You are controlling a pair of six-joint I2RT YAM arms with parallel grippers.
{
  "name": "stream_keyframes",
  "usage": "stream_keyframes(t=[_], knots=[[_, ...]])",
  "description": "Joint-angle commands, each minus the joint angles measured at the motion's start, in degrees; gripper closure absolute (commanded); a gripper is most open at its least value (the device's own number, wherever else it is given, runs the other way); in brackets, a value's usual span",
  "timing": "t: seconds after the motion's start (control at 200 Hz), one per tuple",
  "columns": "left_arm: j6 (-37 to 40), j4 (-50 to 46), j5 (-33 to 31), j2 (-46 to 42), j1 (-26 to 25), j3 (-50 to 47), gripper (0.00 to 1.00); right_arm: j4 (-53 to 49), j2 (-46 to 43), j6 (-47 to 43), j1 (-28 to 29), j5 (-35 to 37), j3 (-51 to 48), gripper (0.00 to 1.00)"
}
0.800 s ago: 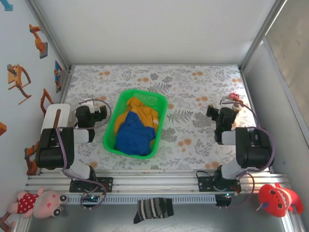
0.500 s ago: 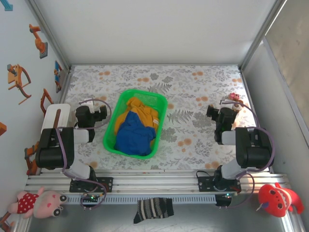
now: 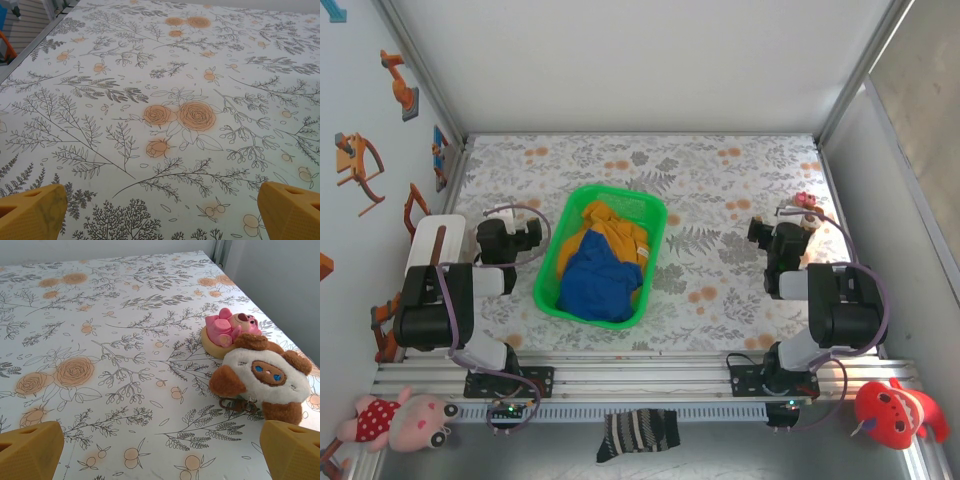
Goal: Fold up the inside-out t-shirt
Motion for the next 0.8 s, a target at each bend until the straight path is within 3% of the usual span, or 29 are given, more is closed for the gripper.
stream_keyframes(t=[0.0,0.275,0.426,0.571,0.606,0.706,0.796], knots=[[0.5,1.2,0.5,-0.3,0.2,0.1,0.03,1.9,-0.2,0.5,0.4,1.5,-0.5,0.01],[0.4,0.6,0.4,-0.8,0.2,0.3,0.03,-0.1,-1.4,0.2,0.3,1.2,0.3,0.01],[-1.4,-25.8,-4.4,-6.5,0.1,13.2,0.03,-25.8,-11.3,1.7,0.7,4.4,10.8,0.01],[-8.1,-46.2,-3.9,-8.1,0.0,27.1,0.03,-55.6,-11.9,17.3,0.8,6.1,31.1,0.01],[-10.6,-51.1,-2.6,-8.3,-0.1,29.9,0.03,-61.1,-10.5,19.0,0.8,3.3,36.2,0.01],[-17.8,-61.0,2.8,-9.6,-0.4,35.3,0.03,-65.7,-7.8,17.9,1.2,-15.0,43.0,0.02],[-23.4,-64.2,7.9,-13.4,-1.1,34.7,0.03,-69.2,-6.6,19.4,3.8,-21.8,46.1,0.05]])
